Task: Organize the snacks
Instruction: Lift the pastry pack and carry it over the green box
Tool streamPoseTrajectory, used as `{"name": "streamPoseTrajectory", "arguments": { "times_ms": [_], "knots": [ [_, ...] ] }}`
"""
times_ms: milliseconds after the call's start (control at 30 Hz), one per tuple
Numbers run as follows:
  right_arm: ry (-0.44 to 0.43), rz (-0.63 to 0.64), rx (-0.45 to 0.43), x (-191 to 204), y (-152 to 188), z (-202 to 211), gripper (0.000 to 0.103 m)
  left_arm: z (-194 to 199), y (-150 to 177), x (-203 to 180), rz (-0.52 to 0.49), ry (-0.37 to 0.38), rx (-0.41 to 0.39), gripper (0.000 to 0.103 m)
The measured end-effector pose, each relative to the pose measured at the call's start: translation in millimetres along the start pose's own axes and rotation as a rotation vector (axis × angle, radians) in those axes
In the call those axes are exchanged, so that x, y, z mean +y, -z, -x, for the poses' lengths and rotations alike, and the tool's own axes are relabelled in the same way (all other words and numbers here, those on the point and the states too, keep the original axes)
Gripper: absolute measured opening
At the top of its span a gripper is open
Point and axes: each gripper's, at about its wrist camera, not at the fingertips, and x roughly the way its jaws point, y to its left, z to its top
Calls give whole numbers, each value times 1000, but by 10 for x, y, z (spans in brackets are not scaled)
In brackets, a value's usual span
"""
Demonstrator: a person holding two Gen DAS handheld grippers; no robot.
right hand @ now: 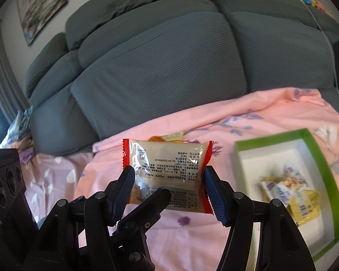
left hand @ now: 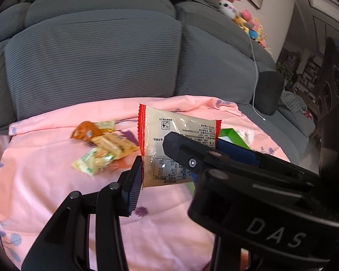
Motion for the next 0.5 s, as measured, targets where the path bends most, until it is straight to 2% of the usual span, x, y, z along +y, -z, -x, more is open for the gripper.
{"name": "streamPoseTrajectory", "arguments": {
  "times_ms": [300, 500],
  "knots": [
    [27, -103, -26, -452, -68, 131, 66, -269, -105, -408, -69, 37, 23, 41],
    [63, -173, -22, -754, -68, 166, 66, -483, -109, -589, -88, 80, 67, 41]
  ]
}}
